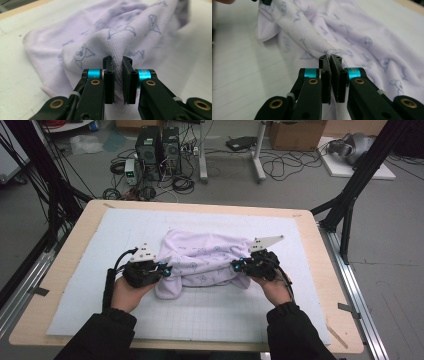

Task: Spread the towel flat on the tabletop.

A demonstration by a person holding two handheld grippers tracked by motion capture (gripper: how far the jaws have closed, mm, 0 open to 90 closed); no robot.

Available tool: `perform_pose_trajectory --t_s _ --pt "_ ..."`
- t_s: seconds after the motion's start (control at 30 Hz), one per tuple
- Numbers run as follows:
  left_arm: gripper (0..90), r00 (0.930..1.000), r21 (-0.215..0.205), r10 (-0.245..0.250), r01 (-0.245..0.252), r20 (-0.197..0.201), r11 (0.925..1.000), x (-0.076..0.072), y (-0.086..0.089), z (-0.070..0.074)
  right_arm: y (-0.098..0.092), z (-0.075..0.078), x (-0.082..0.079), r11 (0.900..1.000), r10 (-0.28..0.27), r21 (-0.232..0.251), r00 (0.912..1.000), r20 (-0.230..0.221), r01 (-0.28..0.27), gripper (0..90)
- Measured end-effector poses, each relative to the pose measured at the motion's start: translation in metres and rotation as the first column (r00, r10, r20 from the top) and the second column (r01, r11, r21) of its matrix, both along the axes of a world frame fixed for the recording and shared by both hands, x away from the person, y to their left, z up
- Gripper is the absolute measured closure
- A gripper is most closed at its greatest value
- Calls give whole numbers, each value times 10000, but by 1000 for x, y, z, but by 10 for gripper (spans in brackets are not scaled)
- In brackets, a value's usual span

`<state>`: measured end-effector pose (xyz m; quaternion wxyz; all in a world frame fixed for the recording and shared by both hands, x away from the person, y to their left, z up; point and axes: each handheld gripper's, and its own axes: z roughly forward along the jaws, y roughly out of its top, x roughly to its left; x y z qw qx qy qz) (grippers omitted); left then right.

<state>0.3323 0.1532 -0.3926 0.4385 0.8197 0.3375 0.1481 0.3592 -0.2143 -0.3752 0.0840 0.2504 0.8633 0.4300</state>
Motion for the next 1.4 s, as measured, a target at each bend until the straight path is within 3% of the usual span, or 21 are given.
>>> perform_pose_trajectory --t_s 0.13,0.3,0.37,0.43,0.53,0.6,0.73,0.9,0.97,1.07,1.2,1.27,1.4 --pt "818 9983 224 418 -409 -400 9989 24 -6 -22 1 -24 26 9984 -556 -153 9967 -585 548 868" --pt "787 9971 69 489 -486 -581 9988 29 -3 -26 1 -36 36 9974 -707 -210 9944 -790 693 799" --pt "708 9973 22 477 -476 -559 9989 26 3 -21 -3 -32 34 9967 -806 -25 9936 -795 806 761" --pt "616 9974 -208 537 -547 -472 9983 20 9 -15 -7 -25 27 9969 -739 214 9959 -515 751 735" --pt "596 9991 -433 395 -401 -163 9983 6 19 -8 -13 -15 8 9963 -567 650 9984 -56 570 732" --pt "576 9990 -593 456 -455 1 9972 -4 26 -6 -14 -13 -4 9976 -305 624 9995 88 299 726" --pt "593 9998 -794 160 -170 -133 9967 -20 31 -14 -11 -16 -26 9975 82 695 9993 362 -107 692" --pt "562 9984 23 9 -8 -562 10000 -12 19 -35 5 -35 -19 9985 340 436 9994 0 -340 597" --pt "576 9982 264 -11 26 -597 9996 -7 13 -40 11 -44 -12 9997 202 166 9998 24 -203 592" --pt "669 9986 566 4 26 -534 9984 -2 7 -47 17 -53 -2 9991 46 419 9999 -140 -40 652" --pt "803 9987 477 -2 26 -506 9989 0 7 -47 16 -56 5 9975 95 696 9995 -307 -74 795" --pt "820 9988 457 -29 51 -483 9989 -3 9 -44 14 -54 3 9973 190 724 9987 -464 -156 816" --pt "820 9993 165 -216 221 -292 9996 -18 17 -28 7 -41 -8 9961 434 778 9984 -352 -405 824"
